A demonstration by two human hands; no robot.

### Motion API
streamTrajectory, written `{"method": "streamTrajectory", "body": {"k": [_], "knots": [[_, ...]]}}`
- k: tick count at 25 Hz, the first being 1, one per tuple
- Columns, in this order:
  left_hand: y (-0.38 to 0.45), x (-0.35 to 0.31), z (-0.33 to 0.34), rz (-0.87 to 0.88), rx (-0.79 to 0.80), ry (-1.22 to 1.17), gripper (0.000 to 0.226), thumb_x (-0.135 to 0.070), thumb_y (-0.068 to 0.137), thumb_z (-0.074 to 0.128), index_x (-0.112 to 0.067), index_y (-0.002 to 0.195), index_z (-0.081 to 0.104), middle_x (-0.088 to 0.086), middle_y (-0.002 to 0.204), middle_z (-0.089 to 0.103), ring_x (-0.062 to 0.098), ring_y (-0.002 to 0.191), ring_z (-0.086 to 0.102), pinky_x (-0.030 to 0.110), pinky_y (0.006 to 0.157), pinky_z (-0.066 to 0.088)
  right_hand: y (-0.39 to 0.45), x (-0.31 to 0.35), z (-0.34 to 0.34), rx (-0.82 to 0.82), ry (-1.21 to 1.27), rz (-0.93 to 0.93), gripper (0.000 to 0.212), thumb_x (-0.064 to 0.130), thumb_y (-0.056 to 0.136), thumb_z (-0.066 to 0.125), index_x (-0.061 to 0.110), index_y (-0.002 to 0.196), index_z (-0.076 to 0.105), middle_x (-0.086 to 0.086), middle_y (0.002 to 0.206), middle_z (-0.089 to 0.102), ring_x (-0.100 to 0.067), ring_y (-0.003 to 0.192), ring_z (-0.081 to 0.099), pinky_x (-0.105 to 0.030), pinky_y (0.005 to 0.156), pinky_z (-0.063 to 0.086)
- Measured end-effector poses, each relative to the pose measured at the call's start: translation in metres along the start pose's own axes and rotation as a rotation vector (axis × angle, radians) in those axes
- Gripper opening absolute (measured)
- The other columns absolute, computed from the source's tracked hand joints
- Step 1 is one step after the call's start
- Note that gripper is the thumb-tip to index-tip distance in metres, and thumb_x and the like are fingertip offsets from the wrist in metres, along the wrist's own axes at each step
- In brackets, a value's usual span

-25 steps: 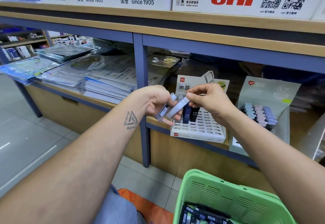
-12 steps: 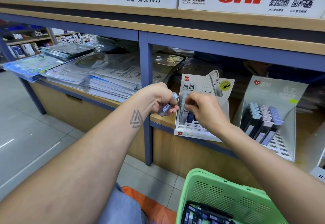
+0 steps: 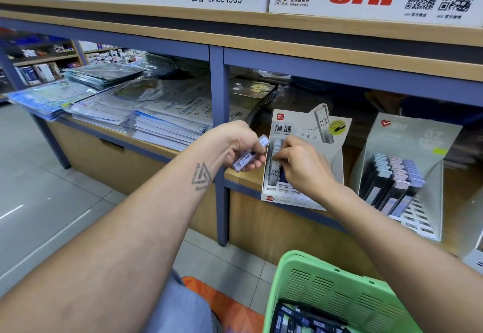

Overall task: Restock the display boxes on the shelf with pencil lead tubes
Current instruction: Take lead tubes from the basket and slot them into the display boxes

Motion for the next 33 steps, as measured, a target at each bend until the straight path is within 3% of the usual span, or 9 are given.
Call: {"method": "streamTrajectory", "body": {"k": [3,7,11,15,19,22,28,31,33], "knots": [[0.001,0.002,-0.002,0.02,0.03,0.011,0.006,0.001,0.096,0.059,0.003,0.099,0.065,0.014,0.074,0.067,0.019,0.058,0.063,0.028,0.05,0.052,0.001,0.0,-0.004,-0.037,0.141,0.065,0.027,0.008,0.095,0.06,0.019,0.114,0.076,-0.001,0.104,0.065,-0.024,0.099,0.061,-0.04,0.081,0.053],[0.001,0.003,-0.001,0.038,0.098,-0.009,0.01,0.006,0.093,0.061,0.006,0.102,0.066,0.017,0.076,0.069,0.019,0.058,0.065,0.027,0.05,0.055,0.003,0.002,-0.021,-0.026,0.89,0.374,0.021,0.005,0.095,0.065,0.012,0.114,0.07,-0.008,0.088,0.076,-0.016,0.075,0.073,-0.024,0.066,0.056],[-0.003,0.001,0.003,0.061,0.172,0.006,0.014,0.008,0.093,0.06,0.008,0.105,0.066,0.022,0.089,0.072,0.027,0.075,0.072,0.037,0.072,0.061,-0.002,0.004,-0.028,-0.026,1.089,0.438,0.015,-0.004,0.091,0.069,-0.001,0.105,0.071,-0.019,0.085,0.075,-0.016,0.069,0.072,-0.02,0.063,0.058],[-0.006,0.003,-0.002,0.027,0.225,0.053,0.023,-0.005,0.1,0.055,0.004,0.117,0.066,0.022,0.109,0.073,0.034,0.103,0.072,0.054,0.09,0.057,-0.005,-0.005,-0.031,-0.068,1.158,0.484,0.013,-0.007,0.09,0.067,-0.004,0.102,0.07,-0.019,0.085,0.074,-0.02,0.073,0.074,-0.025,0.069,0.062],[-0.005,0.005,-0.002,0.055,0.214,0.056,0.022,0.005,0.091,0.065,0.008,0.113,0.069,0.02,0.096,0.071,0.028,0.088,0.069,0.048,0.078,0.061,-0.006,-0.007,-0.033,-0.057,1.21,0.498,0.018,-0.014,0.089,0.064,-0.006,0.104,0.071,-0.023,0.094,0.074,-0.027,0.085,0.076,-0.028,0.076,0.063],[0.0,0.008,0.0,0.074,0.128,0.104,0.022,0.009,0.083,0.073,0.008,0.105,0.072,0.022,0.099,0.069,0.03,0.089,0.067,0.048,0.077,0.061,-0.005,-0.008,-0.034,-0.036,1.221,0.512,0.016,-0.011,0.09,0.065,-0.006,0.103,0.072,-0.022,0.1,0.073,-0.028,0.093,0.075,-0.03,0.081,0.062],[0.006,0.012,0.005,0.113,0.101,0.126,0.02,0.01,0.08,0.076,0.008,0.099,0.071,0.025,0.095,0.07,0.034,0.086,0.069,0.057,0.08,0.06,-0.008,-0.008,-0.036,-0.008,1.067,0.449,0.016,-0.005,0.087,0.073,-0.001,0.102,0.072,-0.019,0.091,0.076,-0.022,0.078,0.075,-0.026,0.07,0.062],[0.009,0.016,0.009,0.157,0.071,0.253,0.016,0.004,0.078,0.08,0.003,0.091,0.072,0.018,0.084,0.074,0.03,0.077,0.072,0.047,0.078,0.062,-0.008,-0.009,-0.033,-0.02,0.926,0.401,0.015,-0.003,0.085,0.076,0.003,0.099,0.074,-0.015,0.091,0.076,-0.023,0.083,0.075,-0.03,0.077,0.063],[0.013,0.021,0.011,0.189,0.013,0.462,0.015,-0.001,0.078,0.082,-0.001,0.087,0.07,0.013,0.077,0.073,0.023,0.066,0.071,0.033,0.066,0.061,-0.008,-0.009,-0.03,-0.047,0.697,0.337,0.014,0.003,0.085,0.078,0.009,0.097,0.075,-0.005,0.09,0.075,-0.016,0.083,0.072,-0.026,0.078,0.06]]}}
Point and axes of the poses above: each hand's wrist, its own y-axis towards the middle knuckle, its own z-axis out of the palm, x = y × z, the point moved 2 cm from there along y, towards the middle knuckle
